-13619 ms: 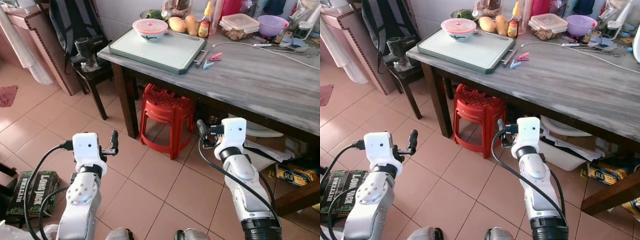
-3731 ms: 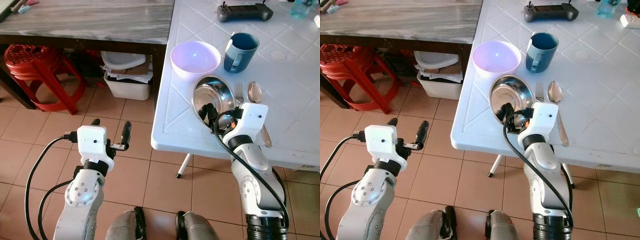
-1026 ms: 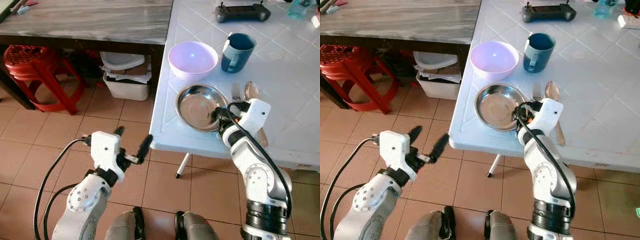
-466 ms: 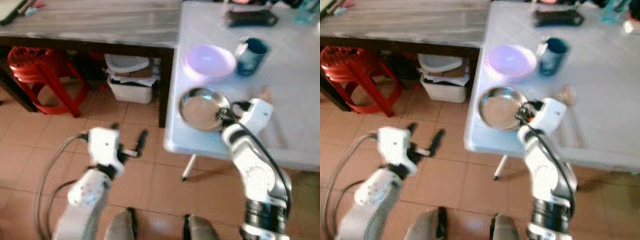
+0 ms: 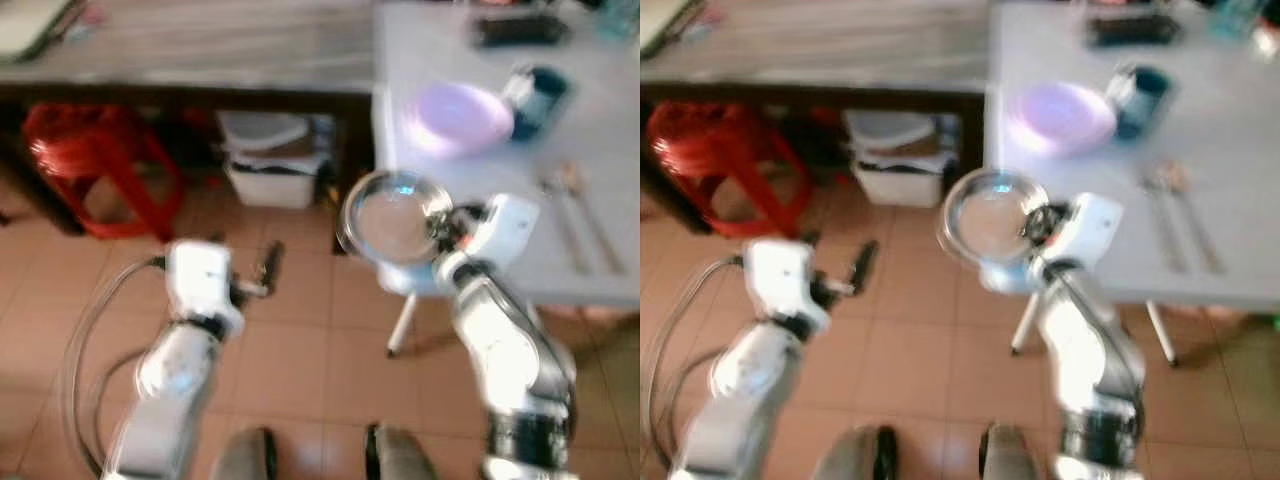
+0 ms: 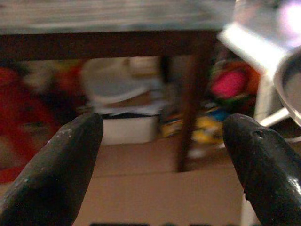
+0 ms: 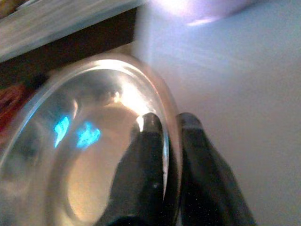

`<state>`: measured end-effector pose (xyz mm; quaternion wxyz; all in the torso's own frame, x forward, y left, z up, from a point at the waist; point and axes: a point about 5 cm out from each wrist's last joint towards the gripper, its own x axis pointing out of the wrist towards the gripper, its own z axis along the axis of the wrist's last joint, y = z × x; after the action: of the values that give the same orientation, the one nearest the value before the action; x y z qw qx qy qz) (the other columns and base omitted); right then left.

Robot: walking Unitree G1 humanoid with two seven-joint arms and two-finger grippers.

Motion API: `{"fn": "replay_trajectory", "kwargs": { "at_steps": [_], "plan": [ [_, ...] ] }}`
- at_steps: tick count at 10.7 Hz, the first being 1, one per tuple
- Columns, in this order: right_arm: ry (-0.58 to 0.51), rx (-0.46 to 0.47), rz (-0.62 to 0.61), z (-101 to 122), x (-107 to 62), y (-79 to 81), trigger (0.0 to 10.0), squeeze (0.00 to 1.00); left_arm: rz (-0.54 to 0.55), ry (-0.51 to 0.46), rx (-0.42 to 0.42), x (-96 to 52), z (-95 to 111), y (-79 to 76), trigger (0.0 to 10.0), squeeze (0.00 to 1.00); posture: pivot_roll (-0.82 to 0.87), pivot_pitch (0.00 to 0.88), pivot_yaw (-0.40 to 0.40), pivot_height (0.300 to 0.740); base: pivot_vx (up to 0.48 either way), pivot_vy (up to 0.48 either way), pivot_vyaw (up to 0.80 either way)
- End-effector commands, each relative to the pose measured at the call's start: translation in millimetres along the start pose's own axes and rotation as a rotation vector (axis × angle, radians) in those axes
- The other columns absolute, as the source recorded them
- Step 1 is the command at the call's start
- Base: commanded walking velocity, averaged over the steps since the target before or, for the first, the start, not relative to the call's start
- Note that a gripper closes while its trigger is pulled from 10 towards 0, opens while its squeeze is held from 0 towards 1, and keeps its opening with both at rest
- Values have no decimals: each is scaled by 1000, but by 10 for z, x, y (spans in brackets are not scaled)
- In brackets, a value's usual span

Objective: Setting the table

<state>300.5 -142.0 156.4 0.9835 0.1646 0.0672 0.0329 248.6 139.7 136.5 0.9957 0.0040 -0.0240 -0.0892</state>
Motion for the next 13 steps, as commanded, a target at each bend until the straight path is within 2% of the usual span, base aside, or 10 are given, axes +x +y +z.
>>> {"fn": "replay_trajectory", "kwargs": {
  "at_steps": [1,3,5,8,10,13],
  "plan": [
    [45,-29,-25,-114,-12,-70,0,0,20,-8,8,-6,0,-6,10000,0,-31,221,47,740,262,401,0],
    [-95,-113,3,62,-34,-6,0,0,29,-29,4,15,24,-3,10000,0,-33,217,49,740,369,180,0],
    [-162,-151,13,154,-20,22,0,0,33,-49,2,69,66,12,10000,0,-33,218,49,740,454,0,0],
    [-185,-174,17,154,-28,28,0,0,37,-38,-26,51,28,-16,10000,0,-36,216,45,740,458,0,0],
    [-232,-216,35,237,-8,70,0,0,27,-55,-20,79,58,-48,10000,0,-37,215,46,740,458,0,0],
    [-264,-257,65,269,-13,114,0,0,47,-39,-45,98,40,-19,10000,0,-37,213,48,740,420,105,0]
  ]
}}
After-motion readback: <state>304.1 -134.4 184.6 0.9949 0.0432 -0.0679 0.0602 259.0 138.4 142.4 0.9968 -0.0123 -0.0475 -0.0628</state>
